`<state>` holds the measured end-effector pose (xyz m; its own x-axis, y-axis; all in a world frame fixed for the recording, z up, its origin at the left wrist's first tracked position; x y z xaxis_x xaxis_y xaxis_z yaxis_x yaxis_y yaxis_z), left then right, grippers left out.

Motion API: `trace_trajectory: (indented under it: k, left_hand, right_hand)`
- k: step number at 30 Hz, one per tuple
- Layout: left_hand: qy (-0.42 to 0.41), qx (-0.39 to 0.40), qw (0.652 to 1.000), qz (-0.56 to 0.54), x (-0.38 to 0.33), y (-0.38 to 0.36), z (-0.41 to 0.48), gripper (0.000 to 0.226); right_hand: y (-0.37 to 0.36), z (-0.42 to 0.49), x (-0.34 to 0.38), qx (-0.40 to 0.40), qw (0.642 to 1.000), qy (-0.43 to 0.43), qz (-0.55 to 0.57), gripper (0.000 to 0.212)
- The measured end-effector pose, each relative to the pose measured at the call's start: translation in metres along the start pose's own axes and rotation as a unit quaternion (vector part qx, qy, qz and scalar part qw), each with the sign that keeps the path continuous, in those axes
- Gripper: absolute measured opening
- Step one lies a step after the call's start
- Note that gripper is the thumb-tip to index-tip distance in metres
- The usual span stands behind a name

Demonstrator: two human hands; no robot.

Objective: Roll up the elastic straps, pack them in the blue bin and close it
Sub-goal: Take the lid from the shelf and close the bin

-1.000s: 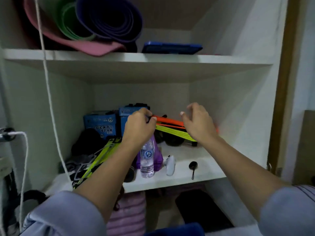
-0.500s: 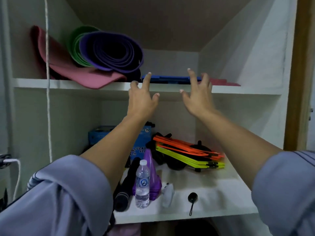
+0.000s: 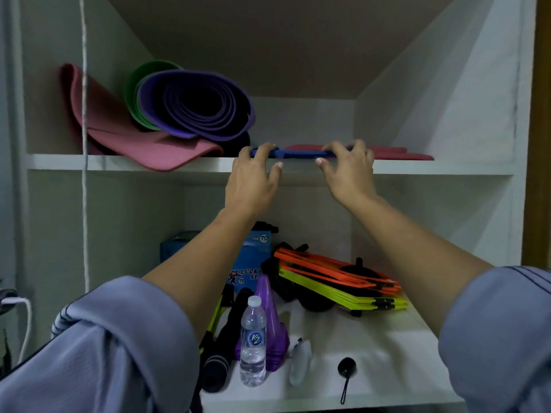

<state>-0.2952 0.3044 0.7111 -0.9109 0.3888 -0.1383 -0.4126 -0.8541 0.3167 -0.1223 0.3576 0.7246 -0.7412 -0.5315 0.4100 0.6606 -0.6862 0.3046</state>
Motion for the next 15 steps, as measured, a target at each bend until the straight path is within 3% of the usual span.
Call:
trace_trajectory:
  k: [3,12,15]
  left_hand:
    - [0.011,-0.029,0.999,-0.035,-0.004,0.003,-0.012,0.032]
    - [0.178,-0.094,0.965,-0.170,-0.002,0.022,-0.058,0.016]
    - [0.257,-0.063,0.941,-0.213,0.002,0.026,-0.081,0.055]
  right_hand:
    - [0.006,-0.011,-0.003,-0.018,0.998,0.012,0.067,0.025]
    - [0.029,-0.075,-0.011,-0.012,0.987,0.019,0.161,0.022]
    - [0.038,-0.106,-0.014,-0.007,0.986,0.018,0.163,0.023]
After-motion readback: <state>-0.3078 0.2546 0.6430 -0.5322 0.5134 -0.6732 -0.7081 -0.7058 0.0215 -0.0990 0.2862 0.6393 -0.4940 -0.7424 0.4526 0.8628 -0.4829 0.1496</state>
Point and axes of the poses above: each hand's wrist, its own z-axis towards the middle knuckle, its own y-axis out of the back of the hand, x = y × z, the point moved 7 cm from there along z, towards the middle knuckle, and after that the axes turned 8 degrees about -y, right-handed, at the moved point
